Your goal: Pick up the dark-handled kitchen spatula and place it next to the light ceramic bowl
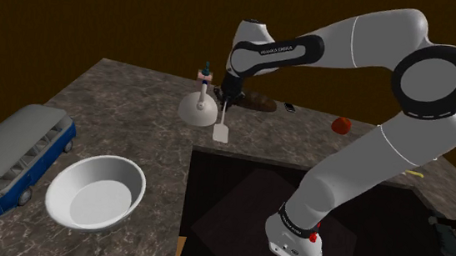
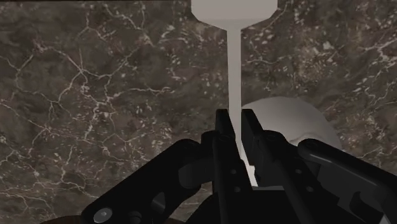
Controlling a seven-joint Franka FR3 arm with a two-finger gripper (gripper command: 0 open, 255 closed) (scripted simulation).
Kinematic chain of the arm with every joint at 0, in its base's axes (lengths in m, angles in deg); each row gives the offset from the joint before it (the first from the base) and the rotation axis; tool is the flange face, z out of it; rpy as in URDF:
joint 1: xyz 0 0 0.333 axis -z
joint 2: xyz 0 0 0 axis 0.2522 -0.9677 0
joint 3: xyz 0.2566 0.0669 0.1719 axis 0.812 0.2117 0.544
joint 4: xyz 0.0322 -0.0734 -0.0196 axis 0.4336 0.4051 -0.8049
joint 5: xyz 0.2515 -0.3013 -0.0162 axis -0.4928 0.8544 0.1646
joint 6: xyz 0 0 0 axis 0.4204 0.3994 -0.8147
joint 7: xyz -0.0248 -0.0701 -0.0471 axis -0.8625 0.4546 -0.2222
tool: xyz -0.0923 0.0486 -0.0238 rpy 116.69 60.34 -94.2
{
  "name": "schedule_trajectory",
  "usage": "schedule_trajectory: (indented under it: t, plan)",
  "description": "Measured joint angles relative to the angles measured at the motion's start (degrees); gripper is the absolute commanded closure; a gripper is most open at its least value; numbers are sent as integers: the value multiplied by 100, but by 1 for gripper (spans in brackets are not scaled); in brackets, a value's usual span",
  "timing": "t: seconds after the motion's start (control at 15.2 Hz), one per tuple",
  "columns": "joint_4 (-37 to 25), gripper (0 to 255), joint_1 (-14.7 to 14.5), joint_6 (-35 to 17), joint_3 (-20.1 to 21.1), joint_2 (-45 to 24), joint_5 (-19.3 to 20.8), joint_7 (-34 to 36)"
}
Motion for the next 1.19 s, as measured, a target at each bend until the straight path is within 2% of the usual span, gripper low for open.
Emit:
schedule_trajectory:
  t: [0.59, 1.19]
  plan:
    - [-806, 255, -477, 74, 752, -780, -19, 1217]
    - [-2241, 255, -1007, 414, 1350, -1976, 294, 2487]
